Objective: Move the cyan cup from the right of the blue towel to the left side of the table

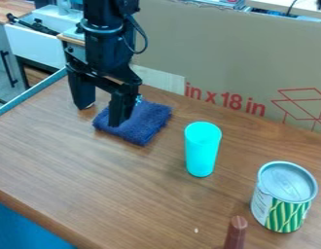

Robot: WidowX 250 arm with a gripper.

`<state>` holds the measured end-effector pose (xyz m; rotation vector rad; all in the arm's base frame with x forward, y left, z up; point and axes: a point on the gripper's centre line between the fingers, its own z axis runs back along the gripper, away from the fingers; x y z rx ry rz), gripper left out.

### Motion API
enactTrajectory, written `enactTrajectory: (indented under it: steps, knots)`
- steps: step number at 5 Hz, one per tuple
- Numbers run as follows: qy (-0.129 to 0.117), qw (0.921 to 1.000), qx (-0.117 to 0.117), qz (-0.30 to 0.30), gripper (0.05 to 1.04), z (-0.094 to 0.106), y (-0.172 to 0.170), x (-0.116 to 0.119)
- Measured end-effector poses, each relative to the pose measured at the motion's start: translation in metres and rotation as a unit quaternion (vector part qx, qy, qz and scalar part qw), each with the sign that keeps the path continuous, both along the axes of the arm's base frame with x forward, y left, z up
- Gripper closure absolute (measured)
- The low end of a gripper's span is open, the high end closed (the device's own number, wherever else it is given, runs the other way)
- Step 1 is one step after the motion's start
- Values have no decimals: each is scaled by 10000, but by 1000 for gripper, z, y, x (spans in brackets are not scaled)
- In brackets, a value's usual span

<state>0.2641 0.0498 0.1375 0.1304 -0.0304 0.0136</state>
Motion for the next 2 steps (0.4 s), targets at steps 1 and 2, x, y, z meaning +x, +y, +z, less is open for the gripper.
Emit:
enactTrajectory:
  steps: [1, 2]
  knots:
    - [114, 9999, -13, 0, 81, -6, 0, -1]
    - [76, 9990, -433, -45, 81, -8, -19, 20]
